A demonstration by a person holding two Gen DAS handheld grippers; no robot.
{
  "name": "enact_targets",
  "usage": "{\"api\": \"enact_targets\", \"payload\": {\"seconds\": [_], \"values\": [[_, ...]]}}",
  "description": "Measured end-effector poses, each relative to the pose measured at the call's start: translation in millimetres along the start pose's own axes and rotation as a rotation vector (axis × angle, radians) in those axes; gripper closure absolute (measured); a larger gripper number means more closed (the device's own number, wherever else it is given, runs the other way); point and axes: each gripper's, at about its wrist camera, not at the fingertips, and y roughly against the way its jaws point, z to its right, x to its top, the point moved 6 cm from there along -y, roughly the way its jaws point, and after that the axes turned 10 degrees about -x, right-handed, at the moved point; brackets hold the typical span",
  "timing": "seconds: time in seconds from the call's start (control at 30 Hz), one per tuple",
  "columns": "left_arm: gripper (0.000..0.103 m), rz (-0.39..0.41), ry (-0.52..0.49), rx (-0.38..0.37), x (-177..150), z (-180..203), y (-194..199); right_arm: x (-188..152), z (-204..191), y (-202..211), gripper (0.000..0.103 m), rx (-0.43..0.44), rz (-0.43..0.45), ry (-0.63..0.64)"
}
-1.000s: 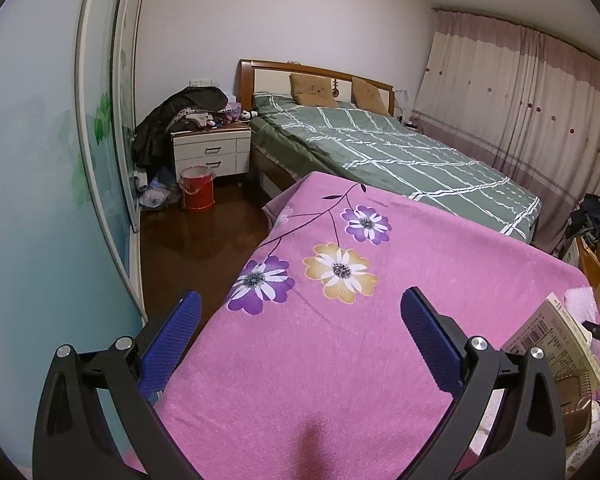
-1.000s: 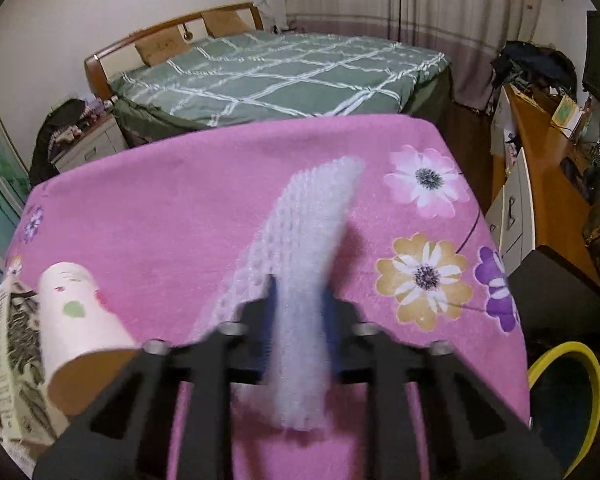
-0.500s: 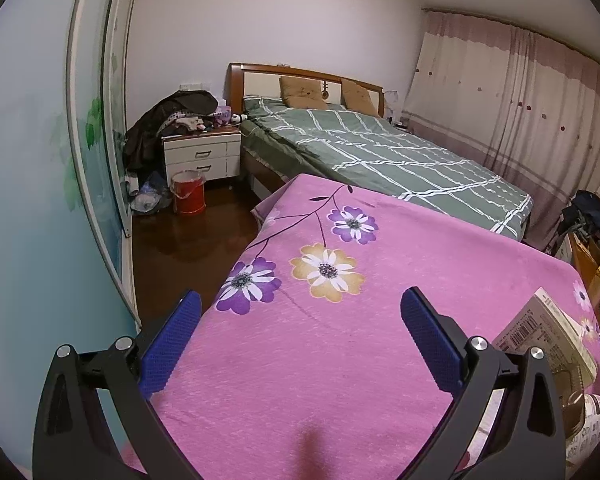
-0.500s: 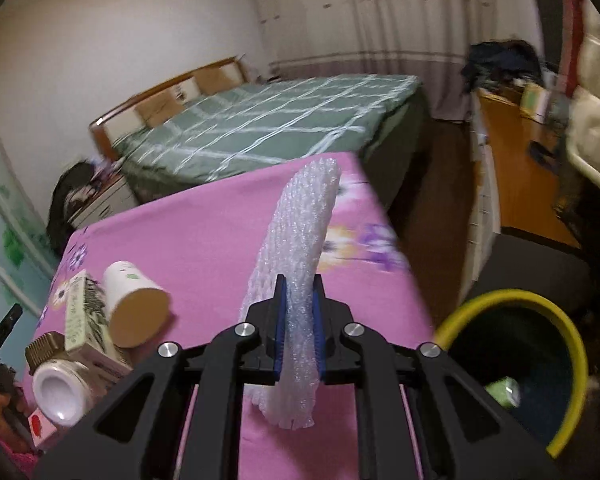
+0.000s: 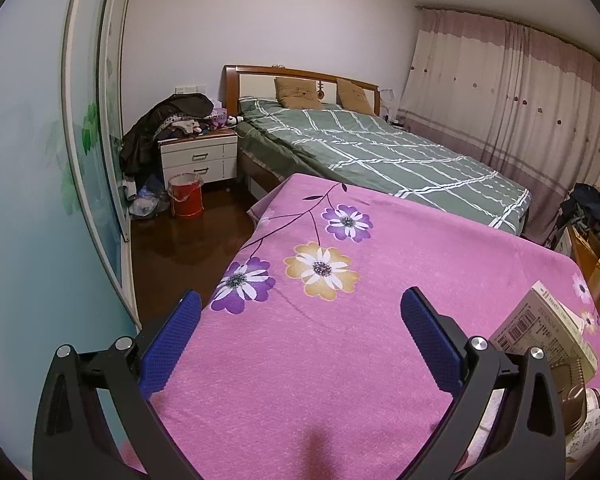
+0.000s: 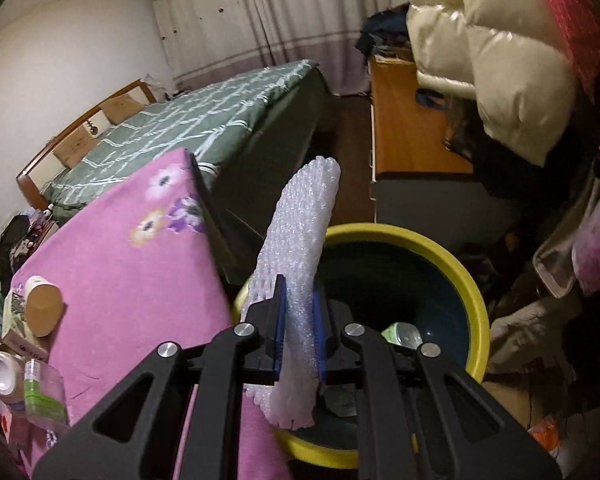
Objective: Collect trash
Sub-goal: 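Carry the foam net over the yellow bin and open the right gripper, then grasp the upside-down white yogurt cup with the left gripper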
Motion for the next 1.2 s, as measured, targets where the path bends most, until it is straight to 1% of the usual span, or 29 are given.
{"api": "enact_targets", "payload": {"seconds": [0.17,0.2,0.23,0.3,0.33,0.37,0.43,0.47,0.53,0.57,0.6,0.63,0.7,0.73,0.8,0.87,0.93,0.97,1.0,1.03,1.1,1.17,1.2], "values": [[0.005,-0.001,-0.004,0.000,0,0,0,0,9,-15,0.088,-0.052,-0.012,-0.016],[0.005,0.000,-0.004,0.000,0,0,0,-2,8,-18,0.082,-0.060,-0.014,-0.019],[0.005,-0.001,-0.002,-0.001,0,1,0,-4,11,-21,0.074,-0.076,-0.018,-0.022],[0.005,-0.003,0.001,-0.003,0,1,0,-6,16,-23,0.067,-0.108,-0.017,-0.027],[0.005,-0.005,0.002,-0.005,0,1,-1,-6,19,-23,0.064,-0.125,-0.014,-0.033],[0.005,-0.006,0.002,-0.006,-1,1,-1,-5,22,-23,0.063,-0.131,-0.012,-0.039],[0.005,-0.005,0.001,-0.006,-1,2,0,-2,22,-16,0.062,-0.117,0.011,-0.068],[0.005,-0.004,-0.001,-0.006,-1,2,0,1,14,-9,0.061,-0.092,0.043,-0.066],[0.005,-0.003,-0.004,-0.008,-1,3,0,5,-4,5,0.056,-0.052,0.103,-0.043],[0.005,-0.004,-0.006,-0.010,-1,3,-1,6,-21,12,0.054,-0.017,0.139,-0.025],[0.005,-0.005,-0.009,-0.011,-2,4,-1,6,-32,15,0.051,0.006,0.154,-0.011],[0.005,-0.005,-0.010,-0.011,-2,4,-1,5,-55,18,0.049,0.041,0.173,0.033],[0.005,0.003,-0.017,-0.011,-2,5,0,-1,-92,17,0.048,0.062,0.179,0.126],[0.005,0.010,-0.021,-0.008,-1,5,1,-7,-115,14,0.048,0.089,0.174,0.183],[0.005,0.021,-0.034,-0.002,0,7,3,-18,-147,11,0.048,0.123,0.179,0.256],[0.005,0.030,-0.048,-0.006,1,10,6,-25,-162,8,0.048,0.098,0.178,0.320],[0.005,0.037,-0.063,-0.011,1,14,7,-23,-164,12,0.047,0.096,0.198,0.306],[0.005,0.035,-0.071,-0.020,1,17,7,-22,-162,12,0.045,0.097,0.199,0.290],[0.005,0.032,-0.084,-0.034,1,21,7,-21,-164,13,0.035,0.102,0.197,0.281],[0.005,0.032,-0.092,-0.040,1,23,8,-20,-160,14,0.028,0.108,0.198,0.258],[0.005,0.038,-0.128,-0.065,3,34,14,-17,-157,16,0.026,0.102,0.205,0.231],[0.005,0.052,-0.166,-0.089,4,44,26,-18,-158,19,0.022,0.104,0.218,0.237],[0.005,0.061,-0.197,-0.111,5,53,37,-19,-162,21,0.018,0.097,0.231,0.258]]}}
